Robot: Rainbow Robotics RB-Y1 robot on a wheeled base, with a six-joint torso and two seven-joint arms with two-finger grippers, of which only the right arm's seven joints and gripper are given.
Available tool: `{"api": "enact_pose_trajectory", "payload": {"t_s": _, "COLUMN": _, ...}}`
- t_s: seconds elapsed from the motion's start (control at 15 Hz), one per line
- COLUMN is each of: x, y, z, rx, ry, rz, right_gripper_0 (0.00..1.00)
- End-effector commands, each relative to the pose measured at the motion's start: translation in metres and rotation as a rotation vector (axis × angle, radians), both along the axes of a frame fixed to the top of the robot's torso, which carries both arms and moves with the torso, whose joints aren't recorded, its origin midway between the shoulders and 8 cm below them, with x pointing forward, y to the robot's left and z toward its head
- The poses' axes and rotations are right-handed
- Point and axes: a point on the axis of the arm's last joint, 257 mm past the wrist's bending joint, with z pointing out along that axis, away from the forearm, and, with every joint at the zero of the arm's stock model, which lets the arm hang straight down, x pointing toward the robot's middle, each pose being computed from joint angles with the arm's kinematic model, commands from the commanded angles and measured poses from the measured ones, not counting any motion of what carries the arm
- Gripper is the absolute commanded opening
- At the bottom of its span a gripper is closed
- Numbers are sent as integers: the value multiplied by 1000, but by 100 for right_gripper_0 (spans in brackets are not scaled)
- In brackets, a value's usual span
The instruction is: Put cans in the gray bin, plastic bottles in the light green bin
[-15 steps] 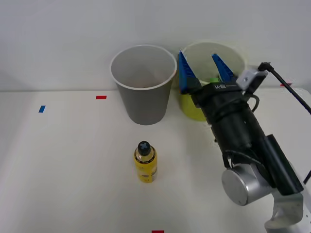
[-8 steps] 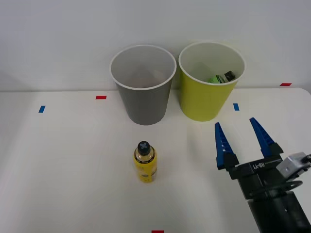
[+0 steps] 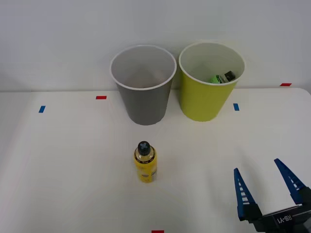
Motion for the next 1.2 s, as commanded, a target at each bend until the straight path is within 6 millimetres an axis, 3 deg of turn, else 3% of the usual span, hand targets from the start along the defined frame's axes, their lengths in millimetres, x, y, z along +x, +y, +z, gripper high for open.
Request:
{"api": "enact_pose_trajectory", "payload": {"t_s": 0.07, "x": -20, "y": -6, "z": -15, "rx": -47, "ry": 39, "rz": -34, "right_gripper_0": 100}}
{"api": "enact_pose_trajectory", "payload": {"t_s": 0.8, "x": -76, "y": -22, "z": -49, "rx": 62, "ry": 96, "rz": 3, "right_gripper_0": 100}}
{"api": "enact_pose_trajectory", "payload": {"t_s": 1.2, "x": -95, "y": -29, "z": -45, "rx": 52, "ry": 94, "rz": 13, "right_gripper_0": 100}}
